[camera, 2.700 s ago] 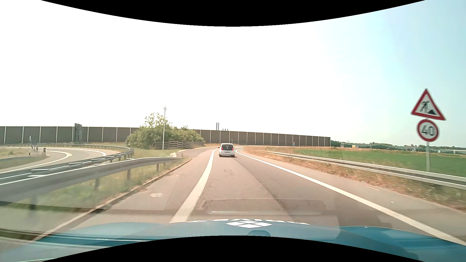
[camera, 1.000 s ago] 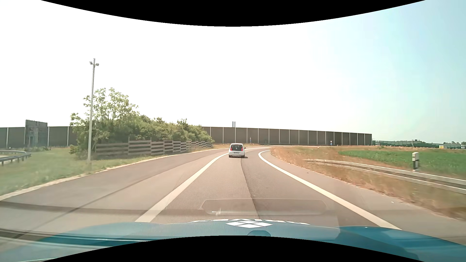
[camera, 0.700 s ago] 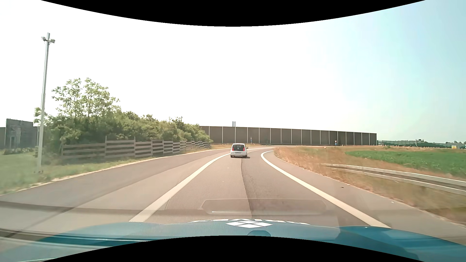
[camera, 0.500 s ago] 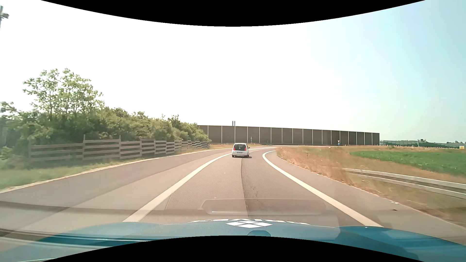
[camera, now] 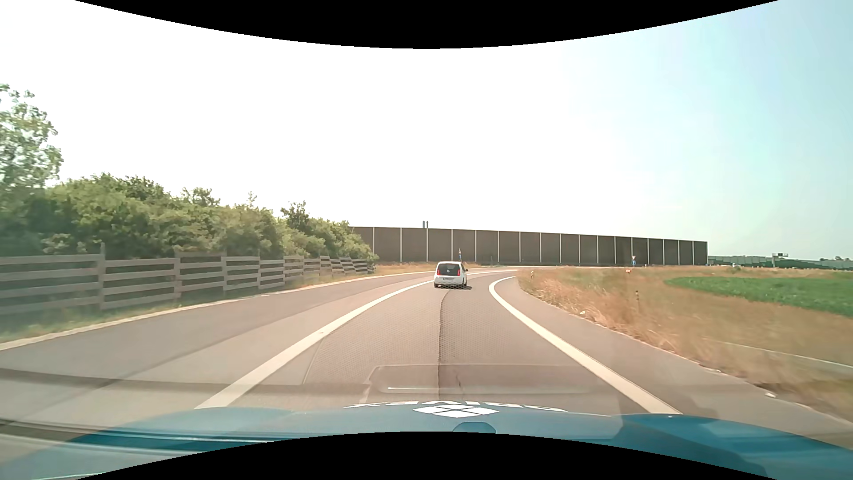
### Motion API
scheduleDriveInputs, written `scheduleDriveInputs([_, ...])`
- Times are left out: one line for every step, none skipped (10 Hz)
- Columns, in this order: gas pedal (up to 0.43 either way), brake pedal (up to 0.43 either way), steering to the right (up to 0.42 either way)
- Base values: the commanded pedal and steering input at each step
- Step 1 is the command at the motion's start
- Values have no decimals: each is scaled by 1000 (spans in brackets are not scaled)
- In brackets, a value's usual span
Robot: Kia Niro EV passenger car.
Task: Follow the waypoints while adhering to traffic rules and regulations
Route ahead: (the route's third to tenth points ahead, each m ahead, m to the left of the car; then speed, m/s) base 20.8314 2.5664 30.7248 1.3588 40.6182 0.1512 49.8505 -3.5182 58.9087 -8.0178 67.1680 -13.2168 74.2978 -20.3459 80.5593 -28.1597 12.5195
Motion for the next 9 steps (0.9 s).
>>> scheduleDriveInputs([0, 0, 11])
scheduleDriveInputs([0, 0, 13])
scheduleDriveInputs([0, 0, 15])
scheduleDriveInputs([0, 0, 18])
scheduleDriveInputs([0, 0, 21])
scheduleDriveInputs([0, 0, 24])
scheduleDriveInputs([0, 0, 28])
scheduleDriveInputs([0, 0, 31])
scheduleDriveInputs([0, 0, 34])
